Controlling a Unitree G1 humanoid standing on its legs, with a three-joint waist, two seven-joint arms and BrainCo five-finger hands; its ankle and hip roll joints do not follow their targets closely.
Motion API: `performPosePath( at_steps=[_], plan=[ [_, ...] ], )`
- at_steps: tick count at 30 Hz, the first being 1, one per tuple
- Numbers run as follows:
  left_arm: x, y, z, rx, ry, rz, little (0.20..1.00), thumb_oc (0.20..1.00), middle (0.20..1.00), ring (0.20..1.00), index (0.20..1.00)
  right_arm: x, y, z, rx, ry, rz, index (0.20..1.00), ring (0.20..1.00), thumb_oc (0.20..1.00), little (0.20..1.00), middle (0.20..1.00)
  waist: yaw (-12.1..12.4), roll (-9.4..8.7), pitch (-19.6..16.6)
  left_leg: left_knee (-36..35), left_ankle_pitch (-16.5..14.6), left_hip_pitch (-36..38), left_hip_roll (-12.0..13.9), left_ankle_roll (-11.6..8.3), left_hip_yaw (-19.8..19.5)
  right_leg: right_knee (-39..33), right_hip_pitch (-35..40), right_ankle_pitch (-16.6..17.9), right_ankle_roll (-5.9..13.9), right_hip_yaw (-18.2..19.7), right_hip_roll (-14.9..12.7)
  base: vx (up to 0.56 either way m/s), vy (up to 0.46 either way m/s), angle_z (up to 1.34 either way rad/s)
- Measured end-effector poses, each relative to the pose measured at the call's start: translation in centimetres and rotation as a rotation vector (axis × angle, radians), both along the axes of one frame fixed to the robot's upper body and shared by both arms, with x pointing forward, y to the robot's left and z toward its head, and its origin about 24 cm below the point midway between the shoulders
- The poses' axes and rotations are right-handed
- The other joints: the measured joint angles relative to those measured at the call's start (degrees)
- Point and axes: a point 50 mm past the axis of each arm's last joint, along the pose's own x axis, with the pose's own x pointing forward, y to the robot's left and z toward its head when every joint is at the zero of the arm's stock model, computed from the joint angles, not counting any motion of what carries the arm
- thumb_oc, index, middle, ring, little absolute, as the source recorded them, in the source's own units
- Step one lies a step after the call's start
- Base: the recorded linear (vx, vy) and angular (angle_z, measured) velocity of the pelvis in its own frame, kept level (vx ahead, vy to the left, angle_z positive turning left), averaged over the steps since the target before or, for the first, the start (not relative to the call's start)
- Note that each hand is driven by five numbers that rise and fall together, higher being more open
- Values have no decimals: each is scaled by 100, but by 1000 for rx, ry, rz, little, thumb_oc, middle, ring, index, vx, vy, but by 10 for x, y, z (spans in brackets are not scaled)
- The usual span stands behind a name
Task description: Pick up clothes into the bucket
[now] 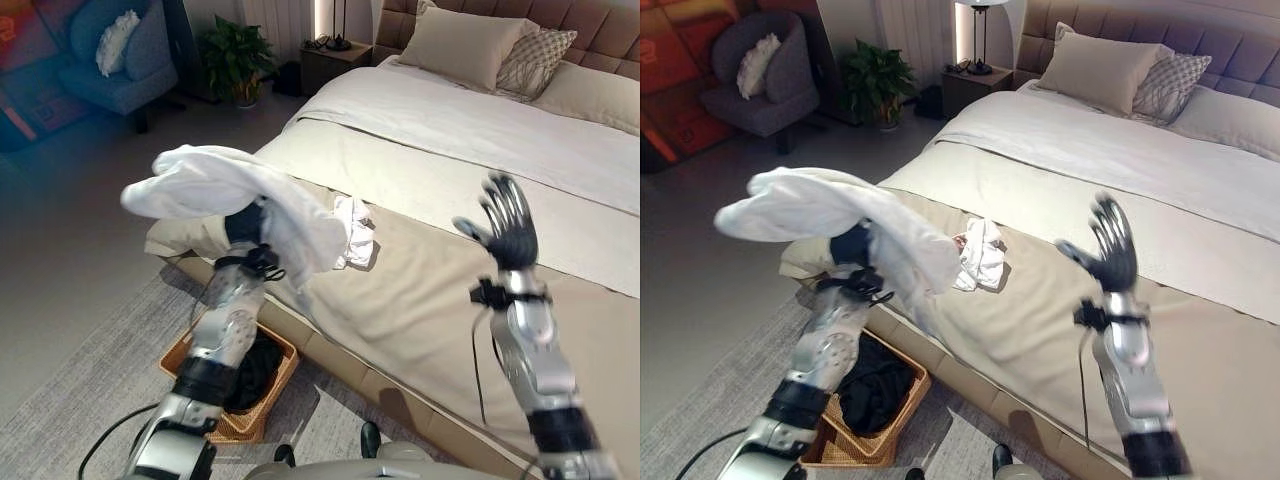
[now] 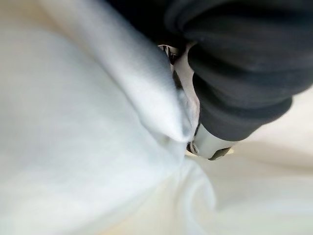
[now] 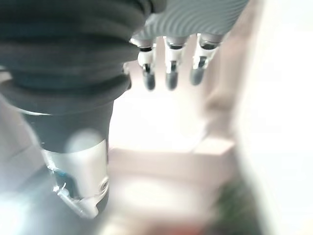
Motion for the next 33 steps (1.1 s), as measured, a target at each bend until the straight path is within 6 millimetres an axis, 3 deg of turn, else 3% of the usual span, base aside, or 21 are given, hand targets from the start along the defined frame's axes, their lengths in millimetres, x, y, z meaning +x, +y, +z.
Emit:
performPosePath(
  at_steps=[1, 3, 5, 8, 11, 18, 24, 29, 33],
  plan=[
    [-2, 11, 1, 24, -3, 41, 200, 200, 200, 200, 200, -11, -7, -25, 12, 106, -36, 1000, 1000, 1000, 1000, 1000, 6, -5, 80, 1, 0, -1, 2, 0, -3, 51, -22, -23, -7, 1, -2, -52, 18, -1],
    [-5, 22, 3, 78, -16, 83, 200, 200, 200, 200, 200, -25, -14, -56, 27, 234, -69, 1000, 1000, 1000, 1000, 1000, 30, -37, 140, 76, -19, -91, 1, -25, -14, 119, -107, -47, 4, -1, -9, -78, 15, 1],
    [-12, 43, 4, 180, -21, 153, 200, 200, 200, 200, 200, -53, -24, -100, 15, 456, -111, 1000, 1000, 1000, 1000, 1000, 84, -47, 214, 133, -31, -288, -3, -20, -34, 200, -285, -55, -2, -11, -15, -91, 17, 0],
    [-23, 68, -1, 233, -9, 250, 200, 200, 200, 200, 200, -74, -27, -134, -18, 661, -117, 1000, 1000, 1000, 1000, 1000, 96, -79, 385, 273, -31, -485, -21, -20, -80, 322, -450, -51, -9, -38, -34, -100, 35, 7],
    [-26, 75, -6, 275, 12, 275, 200, 200, 200, 200, 200, -84, -27, -152, -63, 779, -92, 1000, 1000, 1000, 1000, 1000, 237, -105, 593, 429, -39, -739, -34, -23, -154, 480, -677, -91, 0, -85, -59, -90, 34, 10],
    [-25, 97, -25, 327, 126, 339, 200, 200, 200, 200, 200, -65, -18, -153, -138, 798, -5, 1000, 1000, 1000, 1000, 1000, 270, -192, 1091, 1162, -189, -1619, -102, -31, -310, 1147, -1473, -267, -23, -167, -138, -108, 53, 10],
    [-7, 117, -9, 377, 137, 425, 200, 200, 200, 200, 200, -30, -14, -135, -195, 714, 57, 1000, 1000, 1000, 1000, 1000, 262, -408, 2004, 2498, -606, -2817, -138, 47, -274, 2186, -2576, -504, -85, -23, -221, -141, 64, -5],
    [10, 116, 4, 389, 126, 449, 200, 200, 200, 200, 200, -25, -17, -129, -232, 684, 67, 1000, 1000, 1000, 1000, 1000, 234, -419, 2097, 3596, -995, -3740, -102, 164, -289, 3064, -3384, -733, -105, 70, -272, -108, 14, -4],
    [20, 127, 18, 438, 130, 525, 200, 200, 200, 200, 200, -19, -19, -119, -249, 634, 58, 1000, 1000, 1000, 1000, 1000, 179, -510, 2118, 4323, -1277, -4694, -78, 198, -331, 3728, -4301, -932, -110, 105, -278, -33, 1, 0]
  ],
)
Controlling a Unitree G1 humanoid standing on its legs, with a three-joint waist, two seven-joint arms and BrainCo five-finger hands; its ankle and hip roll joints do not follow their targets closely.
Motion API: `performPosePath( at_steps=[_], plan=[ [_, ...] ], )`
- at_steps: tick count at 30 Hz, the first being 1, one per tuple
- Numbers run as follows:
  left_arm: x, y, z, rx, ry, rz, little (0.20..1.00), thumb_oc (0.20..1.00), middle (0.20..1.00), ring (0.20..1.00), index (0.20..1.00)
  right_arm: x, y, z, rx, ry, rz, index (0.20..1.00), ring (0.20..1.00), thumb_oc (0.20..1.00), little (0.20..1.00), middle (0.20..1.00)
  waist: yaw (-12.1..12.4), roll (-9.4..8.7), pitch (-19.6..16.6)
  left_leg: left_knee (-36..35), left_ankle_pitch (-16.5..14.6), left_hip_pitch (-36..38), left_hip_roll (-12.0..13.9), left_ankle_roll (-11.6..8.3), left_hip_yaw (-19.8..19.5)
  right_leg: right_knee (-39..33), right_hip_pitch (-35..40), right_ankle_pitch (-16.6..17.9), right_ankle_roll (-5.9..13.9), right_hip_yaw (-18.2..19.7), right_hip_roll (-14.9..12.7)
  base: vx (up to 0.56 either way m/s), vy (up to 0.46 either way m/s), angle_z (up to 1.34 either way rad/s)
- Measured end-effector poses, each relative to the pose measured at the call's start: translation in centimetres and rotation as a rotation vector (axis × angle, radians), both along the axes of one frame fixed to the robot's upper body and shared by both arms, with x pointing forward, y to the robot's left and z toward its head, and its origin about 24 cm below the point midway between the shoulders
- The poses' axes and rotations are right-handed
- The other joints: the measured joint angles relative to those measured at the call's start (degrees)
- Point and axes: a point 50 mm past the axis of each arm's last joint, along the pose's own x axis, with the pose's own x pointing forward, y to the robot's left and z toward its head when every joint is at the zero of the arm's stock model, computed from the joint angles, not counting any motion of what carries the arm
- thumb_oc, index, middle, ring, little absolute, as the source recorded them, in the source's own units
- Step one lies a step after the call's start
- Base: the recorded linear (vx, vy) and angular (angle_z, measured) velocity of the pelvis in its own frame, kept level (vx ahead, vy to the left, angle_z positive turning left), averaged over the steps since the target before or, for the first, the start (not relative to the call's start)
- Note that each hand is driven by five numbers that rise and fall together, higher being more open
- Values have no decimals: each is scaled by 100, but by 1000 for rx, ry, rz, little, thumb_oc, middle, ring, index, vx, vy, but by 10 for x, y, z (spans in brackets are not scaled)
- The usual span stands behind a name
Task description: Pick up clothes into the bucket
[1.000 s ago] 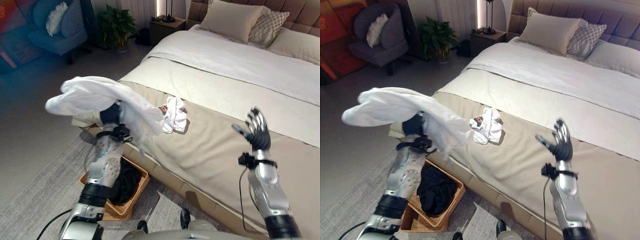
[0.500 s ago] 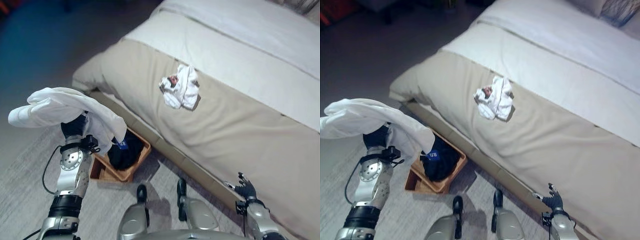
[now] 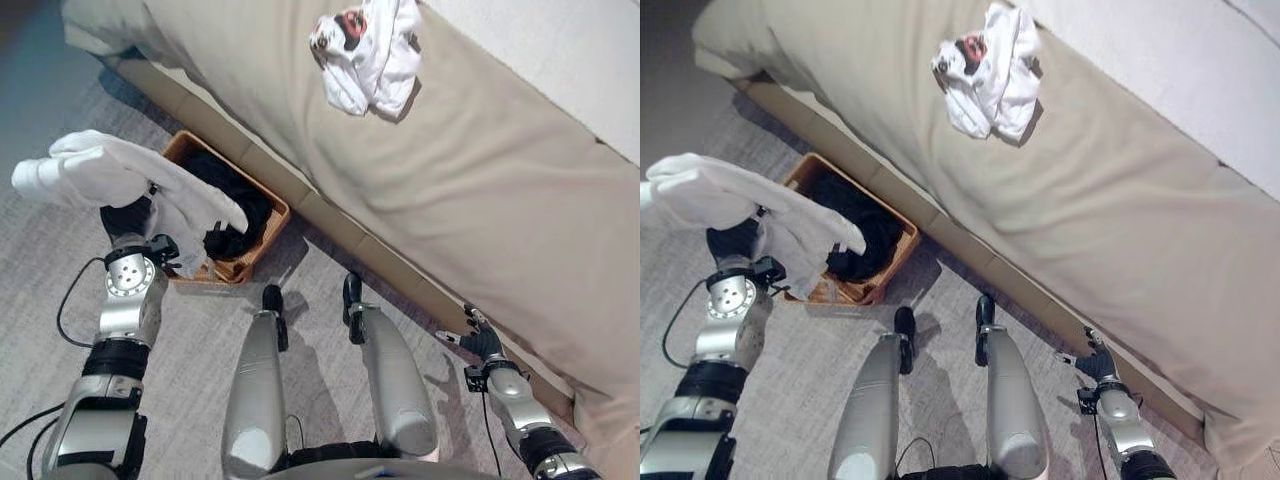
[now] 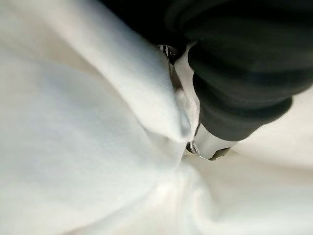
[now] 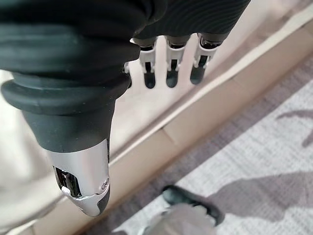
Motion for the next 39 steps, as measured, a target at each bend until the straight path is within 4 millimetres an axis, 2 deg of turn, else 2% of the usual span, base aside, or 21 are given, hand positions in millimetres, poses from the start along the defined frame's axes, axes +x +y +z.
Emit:
performPosePath(
  at_steps=[2, 3, 9, 10, 11, 12, 16, 20, 27, 31, 33, 34, 36, 37, 39],
  plan=[
    [3, 7, 8, 41, 8, 31, 200, 200, 200, 200, 200, 4, 1, 6, -6, -42, 5, 1000, 1000, 1000, 1000, 1000, -49, -50, 8, 358, -62, -484, 15, -7, -84, 310, -432, -69, 5, -5, 22, -10, -13, 4],
    [3, 15, 14, 60, 7, 59, 200, 200, 200, 200, 200, 10, 3, 11, 4, -71, 7, 1000, 1000, 1000, 1000, 1000, -121, -131, 10, 520, -84, -785, 19, -24, -127, 440, -714, -77, -3, -32, 29, 0, 0, 0],
    [13, 15, 20, 70, 28, 77, 200, 200, 200, 200, 200, 12, 2, 18, 7, -131, -24, 1000, 1000, 1000, 1000, 1000, -303, -196, -13, 848, -94, -1481, 15, -11, -254, 633, -1292, -77, -2, -133, 30, -8, 0, 3],
    [17, 15, 22, 71, 32, 80, 401, 401, 401, 401, 401, 12, 1, 18, 4, -135, -30, 1000, 1000, 1000, 1000, 1000, -312, -200, -14, 876, -84, -1600, 19, 5, -262, 637, -1394, -77, -1, -142, 32, 0, 0, 0],
    [19, 15, 23, 67, 39, 84, 890, 890, 890, 890, 890, 12, 1, 19, 4, -137, -32, 1000, 1000, 1000, 1000, 1000, -312, -199, -15, 894, -83, -1655, 21, 7, -266, 642, -1444, -77, -1, -147, 34, 16, -1, -3],
    [22, 16, 22, 52, 53, 90, 1000, 1000, 1000, 1000, 1000, 12, 3, 18, 6, -139, -34, 1000, 1000, 1000, 1000, 1000, -355, -203, -16, 938, -81, -1772, 32, 16, -279, 653, -1531, -75, 1, -162, 45, 0, 0, 0],
    [24, 15, 12, -11, 92, 93, 1000, 1000, 1000, 1000, 1000, 12, 9, 16, 11, -129, -19, 1000, 1000, 1000, 1000, 1000, -456, -207, -19, 972, -101, -1870, 22, 55, -275, 663, -1612, -74, 1, -159, 35, 0, 0, 0],
    [27, 8, 5, -93, 88, 67, 1000, 1000, 1000, 1000, 1000, 13, 10, 16, 12, -137, -23, 1000, 1000, 1000, 1000, 1000, -454, -208, -20, 928, -109, -1867, 24, 64, -273, 623, -1609, -71, 0, -162, 39, 0, 0, 0],
    [23, 5, -16, -132, 139, 82, 1000, 1000, 1000, 1000, 1000, 32, 21, 42, 20, -271, -13, 1000, 1000, 1000, 1000, 1000, -438, -215, -25, 485, -27, -1491, 27, 88, -199, 238, -1285, 63, -5, -150, 43, 0, 0, 0],
    [18, 5, -27, -194, 141, 122, 1000, 1000, 1000, 1000, 1000, 54, 35, 92, 39, -512, -8, 1000, 1000, 1000, 1000, 1000, -439, -217, -27, 94, 106, -1224, 21, 85, -140, -115, -1050, 182, 4, -142, 40, 0, 0, 0],
    [11, -1, -43, -261, 147, 148, 1000, 1000, 1000, 1000, 1000, 63, 39, 131, 32, -700, -24, 1000, 1000, 1000, 1000, 1000, -461, -217, -27, -222, 218, -1006, 8, 43, -99, -363, -887, 262, -10, -133, 36, -41, -3, 0],
    [8, -2, -49, -275, 155, 154, 1000, 1000, 1000, 1000, 1000, 66, 40, 138, 25, -731, -29, 1000, 1000, 1000, 1000, 1000, -411, -217, -27, -287, 258, -949, 1, 52, -105, -407, -835, 276, -11, -139, 35, -77, -20, 4],
    [-3, -12, -74, -329, 197, 169, 1000, 1000, 1000, 1000, 1000, 73, 38, 166, -14, -849, -70, 1000, 1000, 1000, 1000, 1000, -333, -224, -32, -625, 430, -768, -41, 35, -111, -582, -730, 394, -12, -158, 4, -34, -29, 8],
    [-6, -17, -80, -347, 208, 166, 1000, 1000, 1000, 1000, 1000, 73, 35, 171, -26, -870, -87, 1000, 1000, 1000, 1000, 1000, -302, -224, -32, -693, 453, -729, -46, 17, -98, -634, -702, 402, -14, -160, -5, 8, -23, 7],
    [-24, -28, -108, -407, 263, 185, 1000, 1000, 1000, 1000, 1000, 78, 32, 198, -67, -991, -137, 1000, 1000, 1000, 1000, 1000, -226, -223, -31, -960, 540, -511, -62, -2, -93, -737, -577, 429, -27, -171, -13, 19, -23, 6]
  ],
)
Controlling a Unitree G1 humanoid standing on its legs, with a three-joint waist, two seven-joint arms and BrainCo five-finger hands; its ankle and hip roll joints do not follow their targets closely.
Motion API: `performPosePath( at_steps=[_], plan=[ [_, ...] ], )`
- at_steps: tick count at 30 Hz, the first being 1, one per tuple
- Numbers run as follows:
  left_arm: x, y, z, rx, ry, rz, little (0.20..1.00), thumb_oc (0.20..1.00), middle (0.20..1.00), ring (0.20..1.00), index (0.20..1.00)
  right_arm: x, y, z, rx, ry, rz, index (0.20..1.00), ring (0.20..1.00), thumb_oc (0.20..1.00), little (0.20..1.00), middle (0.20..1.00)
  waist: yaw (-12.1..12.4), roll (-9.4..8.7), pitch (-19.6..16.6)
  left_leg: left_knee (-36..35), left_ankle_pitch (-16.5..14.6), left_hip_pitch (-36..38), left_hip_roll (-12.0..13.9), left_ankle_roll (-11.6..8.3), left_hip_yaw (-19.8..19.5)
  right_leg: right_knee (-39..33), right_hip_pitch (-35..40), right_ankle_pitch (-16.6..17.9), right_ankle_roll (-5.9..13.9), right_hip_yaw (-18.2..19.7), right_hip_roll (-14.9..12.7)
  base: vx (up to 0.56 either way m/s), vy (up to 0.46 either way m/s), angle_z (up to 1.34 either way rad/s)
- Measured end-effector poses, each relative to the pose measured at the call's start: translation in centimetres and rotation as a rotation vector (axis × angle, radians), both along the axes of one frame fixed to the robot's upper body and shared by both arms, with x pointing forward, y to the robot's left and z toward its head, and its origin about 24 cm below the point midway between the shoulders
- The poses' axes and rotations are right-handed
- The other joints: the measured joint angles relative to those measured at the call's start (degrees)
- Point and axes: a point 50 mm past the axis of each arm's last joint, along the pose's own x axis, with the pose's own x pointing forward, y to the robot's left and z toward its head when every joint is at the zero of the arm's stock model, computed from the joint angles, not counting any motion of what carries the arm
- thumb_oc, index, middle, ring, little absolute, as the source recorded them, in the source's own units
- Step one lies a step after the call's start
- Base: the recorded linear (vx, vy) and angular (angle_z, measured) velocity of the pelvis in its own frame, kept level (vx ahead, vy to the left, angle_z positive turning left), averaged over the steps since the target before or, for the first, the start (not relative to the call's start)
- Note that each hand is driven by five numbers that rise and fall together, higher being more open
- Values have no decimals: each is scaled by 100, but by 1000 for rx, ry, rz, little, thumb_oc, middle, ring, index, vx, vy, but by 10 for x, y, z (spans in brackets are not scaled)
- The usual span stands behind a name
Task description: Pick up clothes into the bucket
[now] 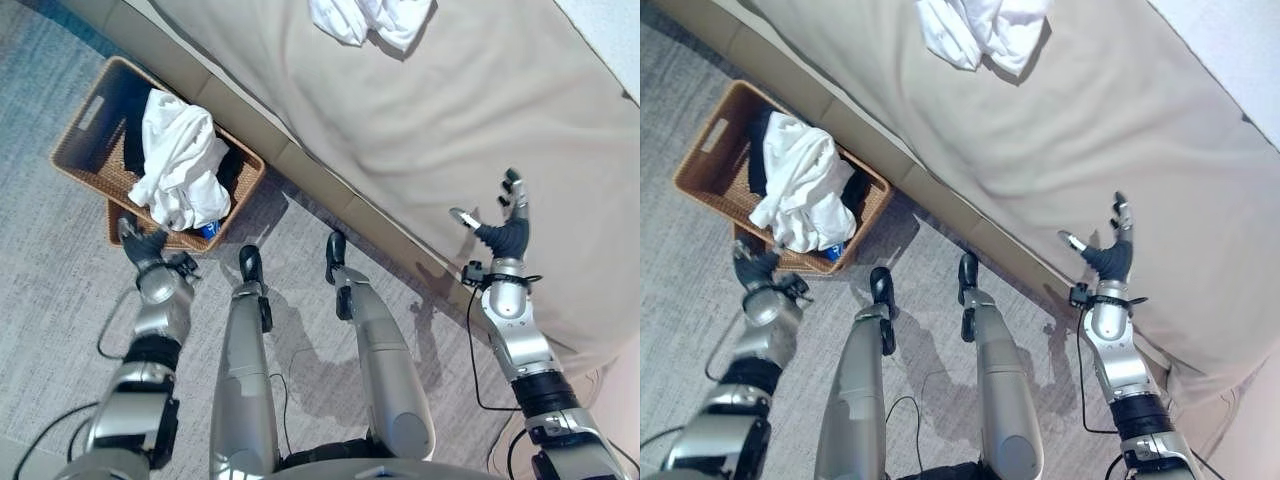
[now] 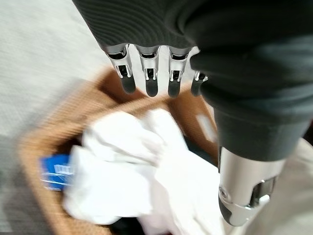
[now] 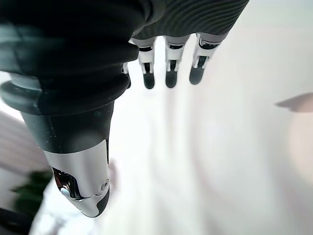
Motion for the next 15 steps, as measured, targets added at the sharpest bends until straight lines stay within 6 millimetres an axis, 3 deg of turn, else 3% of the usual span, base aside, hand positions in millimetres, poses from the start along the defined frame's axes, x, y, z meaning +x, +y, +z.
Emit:
performPosePath(
  at_steps=[2, 4, 8, 10, 12, 13, 15],
  plan=[
    [-12, -3, -15, -14, 42, 8, 1000, 1000, 1000, 1000, 1000, 3, 0, 14, -21, -49, -15, 1000, 1000, 1000, 1000, 1000, 153, 14, 8, -115, 17, 153, 3, 4, -17, -36, 133, -21, -22, -37, 1, 27, -39, 6],
    [-25, -5, -27, 27, 95, -2, 1000, 1000, 1000, 1000, 1000, 8, 1, 40, -70, -139, -19, 1000, 1000, 1000, 1000, 1000, 316, 19, 11, -408, 126, 441, -13, -44, -25, -141, 345, -31, -36, -57, -26, 35, -64, 13],
    [-31, -20, -31, 388, 204, -197, 1000, 1000, 1000, 1000, 1000, 21, -19, 77, -214, -197, -105, 1000, 1000, 1000, 1000, 1000, 663, 99, 3, -865, 372, 807, -96, -121, -189, -223, 644, -84, -59, -252, -125, 35, -54, 28],
    [-34, -42, -41, 516, 253, -360, 1000, 1000, 1000, 1000, 1000, 34, -34, 99, -223, -217, -189, 1000, 1000, 1000, 1000, 1000, 874, 221, 3, -1140, 511, 958, -149, -165, -251, -305, 750, -95, -76, -328, -179, 45, -75, 27],
    [-41, -61, -55, 534, 288, -486, 1000, 1000, 1000, 1000, 1000, 47, -38, 116, -209, -220, -237, 1000, 1000, 1000, 1000, 1000, 998, 405, 5, -1311, 649, 1021, -218, -161, -402, -298, 829, -115, -64, -489, -267, 42, -94, 35],
    [-43, -67, -59, 534, 297, -520, 1000, 1000, 1000, 1000, 1000, 50, -41, 118, -213, -208, -254, 1000, 1000, 1000, 1000, 1000, 1002, 437, 2, -1349, 681, 1041, -228, -183, -417, -304, 847, -117, -62, -501, -278, 48, -124, 44],
    [-51, -88, -74, 547, 337, -664, 1000, 1000, 1000, 1000, 1000, 72, -54, 126, -240, -80, -336, 1000, 1000, 1000, 1000, 1000, 1137, 703, 6, -1655, 882, 1235, -320, -206, -610, -286, 994, -172, -16, -682, -400, 33, -94, 46]
  ],
)
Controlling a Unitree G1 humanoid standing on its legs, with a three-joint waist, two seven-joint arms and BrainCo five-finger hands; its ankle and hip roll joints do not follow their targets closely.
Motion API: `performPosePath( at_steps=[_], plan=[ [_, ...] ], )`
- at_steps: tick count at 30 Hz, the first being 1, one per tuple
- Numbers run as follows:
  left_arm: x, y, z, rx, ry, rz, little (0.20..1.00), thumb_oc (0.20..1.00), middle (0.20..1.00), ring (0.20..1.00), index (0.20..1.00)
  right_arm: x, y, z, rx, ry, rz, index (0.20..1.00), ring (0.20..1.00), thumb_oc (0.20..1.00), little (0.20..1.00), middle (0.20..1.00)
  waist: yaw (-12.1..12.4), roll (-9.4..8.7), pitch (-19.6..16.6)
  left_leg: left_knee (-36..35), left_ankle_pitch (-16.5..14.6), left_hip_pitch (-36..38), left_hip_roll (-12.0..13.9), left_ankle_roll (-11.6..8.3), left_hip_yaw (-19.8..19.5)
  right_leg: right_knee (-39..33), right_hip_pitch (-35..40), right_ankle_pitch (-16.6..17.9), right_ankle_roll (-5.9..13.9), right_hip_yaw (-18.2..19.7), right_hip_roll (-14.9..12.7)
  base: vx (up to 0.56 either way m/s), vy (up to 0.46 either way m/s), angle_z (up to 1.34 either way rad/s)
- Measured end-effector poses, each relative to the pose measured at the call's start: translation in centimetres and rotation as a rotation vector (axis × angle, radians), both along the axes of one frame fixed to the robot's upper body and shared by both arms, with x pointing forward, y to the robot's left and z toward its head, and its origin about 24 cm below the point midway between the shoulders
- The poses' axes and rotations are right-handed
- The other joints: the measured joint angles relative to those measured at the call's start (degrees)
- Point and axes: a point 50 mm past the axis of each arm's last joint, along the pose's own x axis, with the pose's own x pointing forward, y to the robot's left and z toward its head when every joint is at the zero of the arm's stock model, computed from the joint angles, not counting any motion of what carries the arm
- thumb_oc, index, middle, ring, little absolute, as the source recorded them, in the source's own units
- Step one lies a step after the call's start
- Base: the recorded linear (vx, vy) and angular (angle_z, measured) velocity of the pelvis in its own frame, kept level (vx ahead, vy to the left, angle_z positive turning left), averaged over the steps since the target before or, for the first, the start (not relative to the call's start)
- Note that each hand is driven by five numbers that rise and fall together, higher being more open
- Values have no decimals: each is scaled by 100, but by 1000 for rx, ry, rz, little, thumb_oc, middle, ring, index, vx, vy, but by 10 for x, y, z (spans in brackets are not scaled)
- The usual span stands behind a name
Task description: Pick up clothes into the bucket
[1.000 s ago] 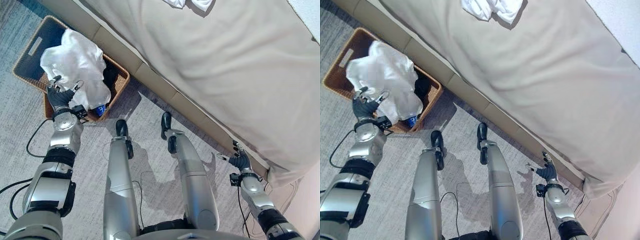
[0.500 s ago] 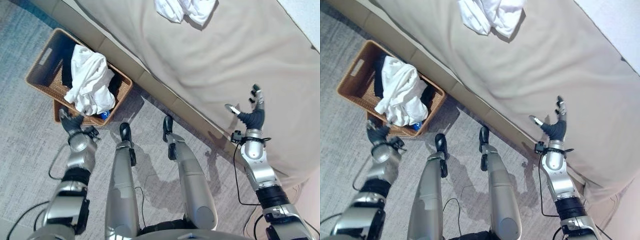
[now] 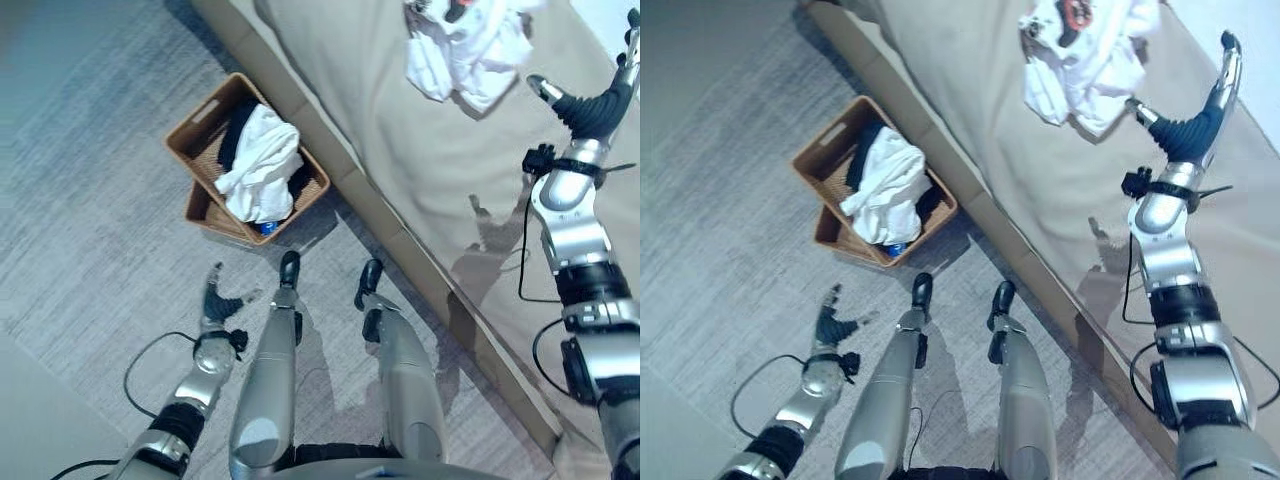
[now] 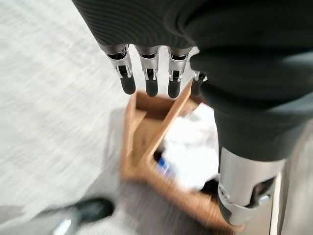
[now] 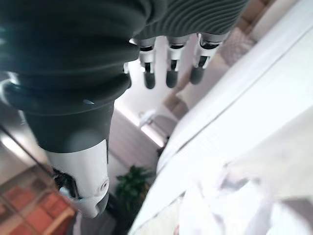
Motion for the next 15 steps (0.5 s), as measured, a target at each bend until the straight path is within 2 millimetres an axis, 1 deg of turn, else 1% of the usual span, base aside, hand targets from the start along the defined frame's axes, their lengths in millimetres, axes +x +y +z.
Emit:
performPosePath(
  at_steps=[1, 2, 3, 4, 5, 6, 7, 10, 12, 14, 15],
  plan=[
    [-4, -15, -5, 10, 29, -99, 1000, 1000, 1000, 1000, 1000, 3, -18, 7, -21, 70, -87, 1000, 1000, 1000, 1000, 1000, 66, 135, -21, -213, 114, 103, -31, -12, -68, -6, 32, -14, -2, -62, -50, 18, -45, 42],
    [-7, -19, -6, 1, 33, -126, 1000, 1000, 1000, 1000, 1000, 2, -23, 14, -26, 73, -106, 1000, 1000, 1000, 1000, 1000, 136, 216, -26, -264, 163, 113, -51, 6, -112, 1, 33, -34, -11, -95, -70, 33, -86, 39],
    [-9, -22, -6, -2, 34, -147, 1000, 1000, 1000, 1000, 1000, 1, -27, 27, -25, 54, -120, 1000, 1000, 1000, 1000, 1000, 186, 294, -19, -331, 220, 119, -85, -3, -193, 86, 14, -74, -10, -180, -127, 19, -42, 28],
    [-9, -21, -7, -1, 39, -152, 1000, 1000, 1000, 1000, 1000, 2, -27, 31, -34, 62, -124, 1000, 1000, 1000, 1000, 1000, 233, 328, -16, -352, 233, 125, -96, 10, -211, 131, 10, -102, -23, -206, -150, 110, -135, 25],
    [-10, -23, -8, -5, 46, -169, 1000, 1000, 1000, 1000, 1000, 4, -31, 34, -60, 110, -145, 1000, 1000, 1000, 1000, 1000, 255, 348, -13, -371, 247, 143, -124, 11, -223, 206, -12, -140, -34, -217, -196, 96, -108, 16],
    [-11, -22, -8, -17, 49, -168, 1000, 1000, 1000, 1000, 1000, 5, -33, 36, -67, 140, -157, 1000, 1000, 1000, 1000, 1000, 269, 374, -14, -399, 242, 163, -142, 9, -247, 328, -34, -243, -5, -232, -238, 107, -150, 29],
    [-11, -25, -8, -39, 48, -171, 1000, 1000, 1000, 1000, 1000, 4, -40, 38, -91, 190, -191, 1000, 1000, 1000, 1000, 1000, 237, 421, -22, -447, 310, 182, -222, -8, -317, 501, -88, -340, 1, -252, -348, 15, -58, 30],
    [-11, -28, -4, -91, 33, -170, 1000, 1000, 1000, 1000, 1000, 0, -50, 44, -109, 217, -216, 1000, 1000, 1000, 1000, 1000, 285, 494, -27, -560, 357, 136, -265, -10, -359, 646, -247, -426, -24, -249, -415, 13, -77, 16],
    [-8, -33, 3, -128, 0, -184, 1000, 1000, 1000, 1000, 1000, -5, -58, 56, -130, 239, -250, 1000, 1000, 1000, 1000, 1000, 371, 594, -30, -566, 404, -66, -277, -6, -365, 790, -513, -446, -44, -242, -440, 21, -73, 0],
    [-4, -37, 12, -177, -45, -186, 1000, 1000, 1000, 1000, 1000, -11, -64, 71, -134, 234, -284, 1000, 1000, 1000, 1000, 1000, 405, 659, -38, -559, 474, -358, -289, -58, -367, 987, -907, -473, -78, -196, -467, 15, -81, -2],
    [-3, -38, 14, -184, -57, -189, 1000, 1000, 1000, 1000, 1000, -12, -66, 74, -143, 240, -294, 1000, 1000, 1000, 1000, 1000, 408, 677, -36, -559, 483, -435, -291, -65, -378, 1020, -994, -491, -107, -190, -469, 10, -48, 4]
  ],
)
